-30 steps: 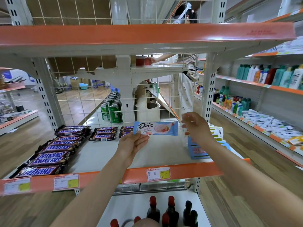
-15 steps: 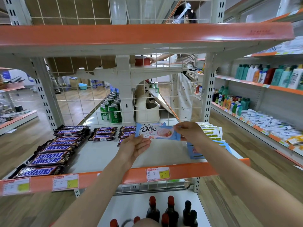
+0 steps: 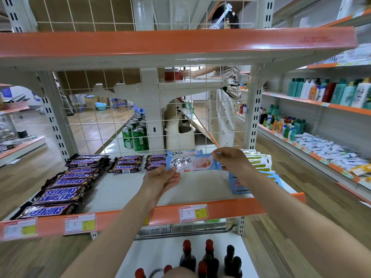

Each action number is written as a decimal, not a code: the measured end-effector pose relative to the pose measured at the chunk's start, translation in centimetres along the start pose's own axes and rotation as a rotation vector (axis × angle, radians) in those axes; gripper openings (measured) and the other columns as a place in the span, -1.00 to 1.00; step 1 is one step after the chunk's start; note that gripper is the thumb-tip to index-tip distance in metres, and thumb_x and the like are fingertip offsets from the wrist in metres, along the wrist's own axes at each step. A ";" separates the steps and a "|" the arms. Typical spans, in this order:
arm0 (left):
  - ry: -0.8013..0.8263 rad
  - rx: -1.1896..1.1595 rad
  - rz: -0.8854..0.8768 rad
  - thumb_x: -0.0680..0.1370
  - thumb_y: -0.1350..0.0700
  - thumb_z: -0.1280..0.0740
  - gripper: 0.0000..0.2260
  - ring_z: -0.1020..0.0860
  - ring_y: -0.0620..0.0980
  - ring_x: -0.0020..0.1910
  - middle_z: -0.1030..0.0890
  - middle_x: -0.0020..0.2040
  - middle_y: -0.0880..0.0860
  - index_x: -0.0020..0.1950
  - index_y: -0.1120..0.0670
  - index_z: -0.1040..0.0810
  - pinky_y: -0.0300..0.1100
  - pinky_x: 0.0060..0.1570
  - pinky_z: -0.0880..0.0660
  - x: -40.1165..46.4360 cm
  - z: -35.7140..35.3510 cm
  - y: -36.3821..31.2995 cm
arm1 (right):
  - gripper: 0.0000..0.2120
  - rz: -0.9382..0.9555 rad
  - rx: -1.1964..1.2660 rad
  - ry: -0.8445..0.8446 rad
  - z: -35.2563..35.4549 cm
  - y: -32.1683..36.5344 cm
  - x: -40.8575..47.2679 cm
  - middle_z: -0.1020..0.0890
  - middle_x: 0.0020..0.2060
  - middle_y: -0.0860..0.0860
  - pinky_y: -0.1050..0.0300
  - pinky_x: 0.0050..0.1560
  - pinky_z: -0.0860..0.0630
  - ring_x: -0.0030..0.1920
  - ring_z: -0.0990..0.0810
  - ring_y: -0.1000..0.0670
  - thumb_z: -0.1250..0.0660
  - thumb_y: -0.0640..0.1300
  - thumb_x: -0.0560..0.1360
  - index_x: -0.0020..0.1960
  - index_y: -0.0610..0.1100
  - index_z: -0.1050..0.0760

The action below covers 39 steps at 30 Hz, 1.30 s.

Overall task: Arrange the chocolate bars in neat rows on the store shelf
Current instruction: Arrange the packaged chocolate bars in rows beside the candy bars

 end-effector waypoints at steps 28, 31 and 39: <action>-0.248 0.594 -0.077 0.45 0.23 -0.43 -0.83 -0.52 -0.11 -0.51 -0.56 -0.38 0.10 -0.30 0.14 -0.50 -0.14 -0.19 -0.53 8.1 1.5 -2.0 | -0.86 -0.061 -0.015 -0.144 -2.6 -2.9 7.0 -0.56 -0.32 -0.04 0.04 -0.02 -0.52 -0.18 -0.52 -0.03 -0.40 -0.25 0.46 -0.03 -0.31 -0.61; -0.259 0.719 -0.072 0.42 0.21 -0.47 -0.81 -0.50 -0.21 -0.59 -0.54 -0.44 0.04 -0.34 0.14 -0.51 -0.17 -0.19 -0.54 10.1 1.8 -2.2 | -0.87 -0.089 -0.068 -0.152 -3.1 -3.3 8.6 -0.56 -0.29 -0.04 0.18 -0.17 -0.47 -0.22 -0.52 0.01 -0.40 -0.24 0.45 -0.02 -0.28 -0.61; -0.235 1.001 -0.108 0.48 0.13 -0.41 -0.73 -0.36 -0.09 -0.47 -0.45 -0.45 0.02 -0.41 0.11 -0.48 -0.28 -0.41 -0.28 13.2 1.3 -3.4 | -0.89 -0.154 -0.182 -0.208 -4.3 -4.3 13.0 -0.61 -0.17 -0.14 -0.03 0.08 -0.56 -0.05 -0.60 -0.11 -0.42 -0.19 0.44 -0.09 -0.23 -0.61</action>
Point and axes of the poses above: each hand's wrist, its own x-axis towards the middle knuckle, its own z-axis out of the back of the hand, y = z × x, the point moved 6 cm from there along x, towards the middle knuckle
